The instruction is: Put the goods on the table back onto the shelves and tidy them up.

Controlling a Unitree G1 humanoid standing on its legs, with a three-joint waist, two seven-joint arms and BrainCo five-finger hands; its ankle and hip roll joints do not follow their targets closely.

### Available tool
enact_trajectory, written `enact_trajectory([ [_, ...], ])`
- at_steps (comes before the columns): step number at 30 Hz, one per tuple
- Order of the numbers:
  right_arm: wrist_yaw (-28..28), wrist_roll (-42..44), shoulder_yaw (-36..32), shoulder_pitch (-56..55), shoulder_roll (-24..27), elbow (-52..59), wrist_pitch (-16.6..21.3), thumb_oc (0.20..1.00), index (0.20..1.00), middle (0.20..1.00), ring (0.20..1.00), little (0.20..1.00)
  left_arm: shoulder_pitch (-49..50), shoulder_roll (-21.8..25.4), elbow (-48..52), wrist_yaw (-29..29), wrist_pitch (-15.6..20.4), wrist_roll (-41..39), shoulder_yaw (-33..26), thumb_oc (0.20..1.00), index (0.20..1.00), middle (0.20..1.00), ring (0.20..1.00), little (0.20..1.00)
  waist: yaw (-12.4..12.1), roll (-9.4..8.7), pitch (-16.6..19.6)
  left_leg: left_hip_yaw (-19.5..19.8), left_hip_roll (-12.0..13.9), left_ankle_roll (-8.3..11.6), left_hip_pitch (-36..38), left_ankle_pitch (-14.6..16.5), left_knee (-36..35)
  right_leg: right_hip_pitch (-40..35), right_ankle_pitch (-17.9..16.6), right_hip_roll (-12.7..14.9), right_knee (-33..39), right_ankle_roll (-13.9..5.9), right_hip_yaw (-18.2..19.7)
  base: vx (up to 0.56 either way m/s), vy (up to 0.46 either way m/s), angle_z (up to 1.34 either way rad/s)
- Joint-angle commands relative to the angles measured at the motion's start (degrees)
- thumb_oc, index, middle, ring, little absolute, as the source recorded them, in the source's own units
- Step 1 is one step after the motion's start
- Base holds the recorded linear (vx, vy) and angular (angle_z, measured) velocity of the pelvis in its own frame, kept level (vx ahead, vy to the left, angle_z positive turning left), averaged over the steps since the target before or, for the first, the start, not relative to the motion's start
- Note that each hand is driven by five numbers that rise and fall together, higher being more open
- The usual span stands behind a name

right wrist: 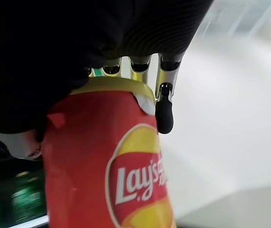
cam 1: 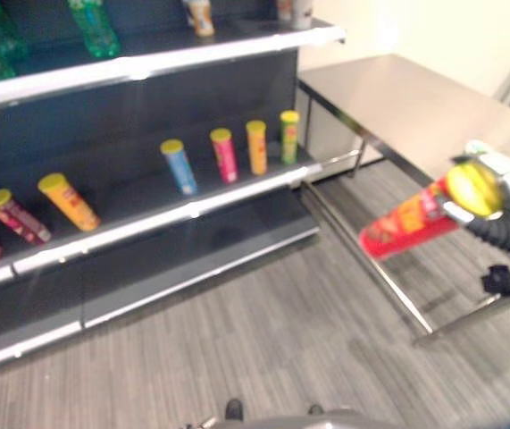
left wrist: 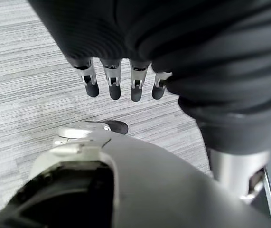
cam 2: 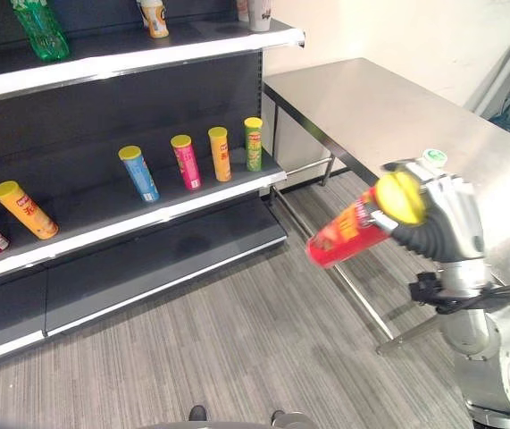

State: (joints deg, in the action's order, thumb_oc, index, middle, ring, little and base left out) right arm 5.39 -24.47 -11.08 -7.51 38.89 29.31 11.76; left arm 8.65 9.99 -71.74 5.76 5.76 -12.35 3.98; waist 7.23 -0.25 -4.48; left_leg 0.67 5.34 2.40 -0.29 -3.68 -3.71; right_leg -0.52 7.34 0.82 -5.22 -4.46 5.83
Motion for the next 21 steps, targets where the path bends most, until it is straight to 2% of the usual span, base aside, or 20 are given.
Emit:
enact_trajectory([
  [1, -2.7, 7.6, 1.6, 5.8, 1.2, 6.3, 4.2, 0.2, 0.2, 0.2, 0.2, 0.2, -3.5, -1.6, 2.0, 0.9, 1.9, -1.5, 1.5, 1.0, 1.0, 1.0, 1.0, 1.0, -2.1, -3.74, -0.3, -1.6, -7.9, -2.55, 1.2, 11.9, 12.2, 0.6, -7.0, -3.3, 4.1, 1.41, 3.3, -0.04, 0.039, 0.05],
  [2, -3.0, 7.7, 3.2, 6.9, 1.7, 6.0, 3.9, 0.2, 0.2, 0.2, 0.2, 0.2, -3.4, -1.5, 2.7, 0.7, 1.8, -2.1, 1.5, 1.0, 1.0, 1.0, 1.0, 1.0, -2.6, -4.06, -1.2, -1.9, -8.0, -2.02, -0.8, 11.8, 17.0, -0.1, -7.3, -2.9, 4.9, 1.65, 3.3, -0.05, 0.024, 0.07],
  [3, -2.9, 7.7, 3.3, 7.2, 1.7, 5.8, 4.0, 0.2, 0.2, 0.2, 0.2, 0.2, -3.5, -1.5, 2.8, 0.7, 1.8, -2.2, 1.4, 1.0, 1.0, 1.0, 1.0, 1.0, -2.5, -4.01, -1.3, -1.9, -7.9, -1.98, -1.3, 12.2, 17.9, -0.2, -7.5, -3.0, 5.0, 1.65, 3.2, -0.03, 0.031, 0.25],
  [4, -3.3, 8.6, 6.3, 8.9, 2.0, 4.7, 3.6, 0.2, 0.2, 0.2, 0.2, 0.2, -3.1, -1.4, 3.2, 0.0, 1.6, -3.9, 0.7, 1.0, 1.0, 1.0, 1.0, 1.0, -3.6, -4.32, -2.5, -1.7, -7.6, -0.94, -5.2, 10.7, 25.7, -1.9, -7.8, -2.2, 6.7, 2.19, 2.9, 0.01, 0.044, 0.28],
  [6, -3.3, 8.4, 6.9, 9.1, 2.2, 4.5, 3.4, 0.2, 0.2, 0.2, 0.2, 0.2, -3.0, -1.5, 3.1, -0.3, 1.6, -5.0, 0.1, 1.0, 1.0, 1.0, 1.0, 1.0, -3.9, -4.5, -2.6, -2.1, -6.8, -0.73, -6.7, 9.9, 27.2, -2.7, -7.8, -1.8, 7.4, 2.17, 2.6, 0.06, 0.07, 0.26],
  [7, -3.2, 8.0, 7.6, 9.0, 2.6, 3.8, 2.7, 0.2, 0.2, 0.2, 0.2, 0.2, -2.7, -1.5, 3.7, -0.6, 1.6, -7.1, -1.0, 1.0, 1.0, 1.0, 1.0, 1.0, -4.4, -4.93, -2.4, -3.4, -3.9, -1.05, -7.9, 9.9, 25.0, -3.5, -7.5, -0.2, 8.2, 1.83, 1.3, 0.09, 0.079, 0.28],
  [8, -3.1, 7.9, 7.7, 9.0, 2.6, 3.8, 2.7, 0.2, 0.2, 0.2, 0.2, 0.2, -2.6, -1.5, 3.8, -0.6, 1.6, -7.2, -1.0, 1.0, 1.0, 1.0, 1.0, 1.0, -4.4, -4.97, -2.3, -3.4, -3.9, -1.06, -7.8, 9.9, 24.8, -3.6, -7.5, -0.2, 8.2, 1.83, 1.3, 0.13, 0.134, 0.35],
  [10, -2.4, 6.8, 8.1, 9.4, 2.8, 3.1, 2.3, 0.2, 0.2, 0.2, 0.2, 0.2, -2.5, -1.2, 3.3, -1.0, 1.6, -7.3, -1.3, 1.0, 1.0, 1.0, 1.0, 1.0, -4.8, -5.11, -1.7, -3.1, -1.4, -1.37, -7.2, 9.5, 18.7, -3.6, -6.5, 1.4, 8.0, 1.45, 0.2, 0.16, 0.209, 0.34],
  [11, -1.6, 6.0, 8.5, 10.2, 2.8, 2.8, 1.8, 0.2, 0.2, 0.2, 0.2, 0.2, -2.7, -1.3, 2.5, -1.6, 1.5, -7.7, -1.0, 1.0, 1.0, 1.0, 1.0, 1.0, -5.4, -4.29, -1.6, -1.0, 1.9, 0.02, -8.8, 4.5, 11.9, -4.1, -4.8, 2.3, 7.4, 0.94, 0.1, 0.26, 0.349, 0.25],
  [12, -0.9, 5.5, 8.6, 10.7, 3.1, 2.4, 1.6, 0.2, 0.2, 0.2, 0.2, 0.2, -3.0, -1.4, 2.5, -2.1, 1.6, -7.9, -0.6, 1.0, 1.0, 1.0, 1.0, 1.0, -5.4, -3.78, -1.6, -0.2, 3.7, 0.84, -10.0, 2.1, 8.2, -4.3, -3.3, 2.9, 6.7, 0.73, 0.1, 0.21, 0.28, 0.36],
  [13, -0.8, 5.4, 8.7, 10.7, 3.2, 2.3, 1.6, 0.2, 0.2, 0.2, 0.2, 0.2, -3.0, -1.5, 2.4, -2.2, 1.6, -7.9, -0.6, 1.0, 1.0, 1.0, 1.0, 1.0, -5.2, -3.73, -1.5, 0.0, 3.7, 0.96, -9.7, 1.6, 7.3, -4.1, -3.1, 2.9, 6.3, 0.81, -0.1, 0.15, 0.192, 0.25],
  [16, 0.6, 4.3, 10.0, 12.0, 3.7, 0.8, 0.4, 0.2, 0.2, 0.2, 0.2, 0.2, -3.5, -1.4, 2.6, -3.7, 1.9, -6.8, 0.6, 1.0, 1.0, 1.0, 1.0, 1.0, -5.7, -2.95, -1.7, 1.9, 8.4, 2.71, -12.3, -1.5, 1.3, -5.7, -0.9, 5.3, 5.1, -0.08, 1.9, 0.26, 0.357, 0.24],
  [17, 0.5, 3.8, 10.8, 12.2, 3.8, 0.5, -0.1, 0.2, 0.2, 0.2, 0.2, 0.2, -3.6, -1.3, 2.9, -4.1, 1.9, -5.7, 1.4, 1.0, 1.0, 1.0, 1.0, 1.0, -6.1, -2.3, -1.5, 4.2, 10.7, 3.93, -12.8, -3.1, -0.2, -6.4, -0.6, 7.2, 4.9, -1.01, 3.7, 0.37, 0.606, -0.2],
  [19, 0.0, 4.1, 11.6, 12.7, 4.0, 0.4, -0.1, 0.2, 0.2, 0.2, 0.2, 0.2, -3.4, -1.2, 2.7, -4.4, 2.0, -3.8, 2.3, 1.0, 1.0, 1.0, 1.0, 1.0, -6.7, -1.3, -1.2, 8.9, 11.7, 4.9, -13.6, -4.5, 0.8, -6.4, -1.2, 8.8, 5.2, -2.14, 6.7, 0.3, 0.614, -0.57],
  [20, -0.4, 4.5, 12.2, 13.2, 4.0, 0.5, 0.0, 0.2, 0.2, 0.2, 0.2, 0.2, -3.4, -1.3, 2.4, -4.2, 1.8, -3.1, 2.6, 1.0, 1.0, 1.0, 1.0, 1.0, -6.8, -0.72, -0.9, 11.7, 11.1, 5.13, -12.9, -4.3, 1.7, -6.1, -1.6, 9.5, 5.3, -2.56, 8.1, 0.16, 0.367, -0.58],
  [21, -0.5, 4.5, 12.2, 13.3, 4.0, 0.5, 0.0, 0.2, 0.2, 0.2, 0.2, 0.2, -3.4, -1.4, 2.4, -4.2, 1.8, -3.1, 2.6, 1.0, 1.0, 1.0, 1.0, 1.0, -6.8, -0.68, -0.9, 11.7, 11.1, 5.14, -13.0, -4.1, 1.9, -6.1, -1.6, 9.4, 5.3, -2.56, 8.1, 0.21, 0.631, -0.56],
])
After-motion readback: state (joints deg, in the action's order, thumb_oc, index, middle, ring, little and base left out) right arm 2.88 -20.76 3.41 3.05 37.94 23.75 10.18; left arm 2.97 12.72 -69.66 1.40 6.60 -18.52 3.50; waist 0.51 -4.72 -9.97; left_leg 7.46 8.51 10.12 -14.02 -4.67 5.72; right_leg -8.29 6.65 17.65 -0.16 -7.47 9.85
